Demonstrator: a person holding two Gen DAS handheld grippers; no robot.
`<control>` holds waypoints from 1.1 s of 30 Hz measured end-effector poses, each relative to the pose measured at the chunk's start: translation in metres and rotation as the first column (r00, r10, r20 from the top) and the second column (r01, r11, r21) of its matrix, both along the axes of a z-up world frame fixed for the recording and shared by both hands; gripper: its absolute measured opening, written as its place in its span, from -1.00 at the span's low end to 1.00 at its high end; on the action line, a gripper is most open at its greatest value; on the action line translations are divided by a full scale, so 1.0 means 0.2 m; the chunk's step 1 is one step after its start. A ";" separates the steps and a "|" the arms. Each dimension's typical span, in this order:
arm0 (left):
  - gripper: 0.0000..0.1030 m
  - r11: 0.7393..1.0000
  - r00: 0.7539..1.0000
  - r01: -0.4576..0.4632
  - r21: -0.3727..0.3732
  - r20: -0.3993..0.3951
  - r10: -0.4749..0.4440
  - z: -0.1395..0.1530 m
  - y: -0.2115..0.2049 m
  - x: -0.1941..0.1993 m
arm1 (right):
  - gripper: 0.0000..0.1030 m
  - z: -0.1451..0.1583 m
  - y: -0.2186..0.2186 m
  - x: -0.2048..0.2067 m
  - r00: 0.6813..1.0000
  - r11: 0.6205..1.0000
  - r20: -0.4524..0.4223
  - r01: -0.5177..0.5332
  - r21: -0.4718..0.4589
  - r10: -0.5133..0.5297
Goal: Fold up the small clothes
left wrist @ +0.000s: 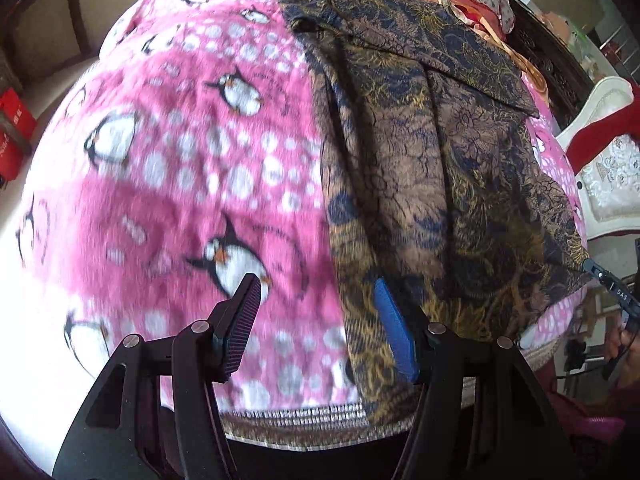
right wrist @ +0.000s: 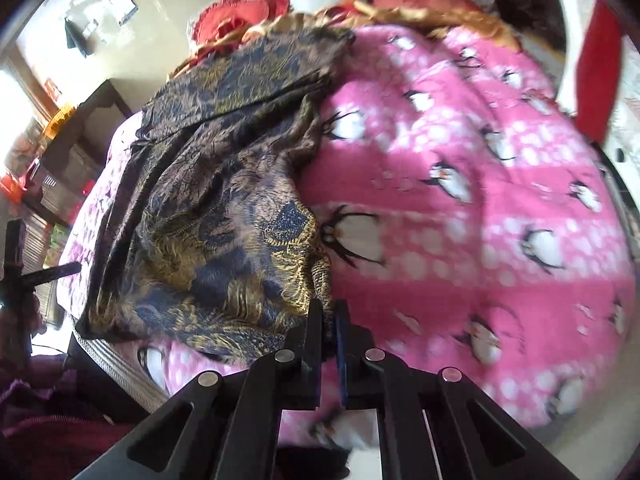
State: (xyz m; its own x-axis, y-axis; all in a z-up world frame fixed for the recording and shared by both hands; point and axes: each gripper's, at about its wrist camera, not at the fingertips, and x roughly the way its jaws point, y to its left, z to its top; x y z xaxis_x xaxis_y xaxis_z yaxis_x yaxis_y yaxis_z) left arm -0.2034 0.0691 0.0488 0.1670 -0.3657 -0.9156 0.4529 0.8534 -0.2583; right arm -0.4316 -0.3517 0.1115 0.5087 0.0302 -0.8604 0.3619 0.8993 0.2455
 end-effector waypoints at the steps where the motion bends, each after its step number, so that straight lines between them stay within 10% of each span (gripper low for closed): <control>1: 0.16 1.000 1.000 -0.004 -0.002 -0.016 0.004 -0.01 0.01 -0.02 | -0.91 -0.01 -0.01 -0.03 1.000 1.000 0.004 0.011 0.025 -0.011; 8: 0.16 1.000 0.998 0.007 0.011 -0.065 -0.006 -0.06 0.02 -0.16 | -0.87 -0.14 0.03 -0.03 1.000 0.990 -0.008 0.006 0.140 -0.005; 15: 0.16 1.000 0.999 0.011 -0.026 -0.050 -0.013 0.00 -0.07 -0.17 | -0.33 -0.17 -0.02 -0.02 0.997 0.977 0.024 0.071 0.202 -0.077; 23: 0.16 0.957 0.993 0.096 0.274 0.042 -0.112 -0.11 -0.32 -0.14 | -0.26 -0.18 0.01 0.01 0.998 0.975 0.025 0.051 0.217 -0.057; 29: 0.18 0.924 0.990 0.068 0.377 0.092 -0.110 -0.05 -0.12 -0.09 | -0.23 -0.16 0.01 0.02 0.999 0.974 0.037 0.027 0.223 -0.036; 33: 0.17 0.971 1.000 -0.003 0.239 0.007 0.001 -0.02 0.02 -0.04 | -0.11 -0.18 0.01 0.03 0.999 0.970 0.036 0.011 0.241 -0.021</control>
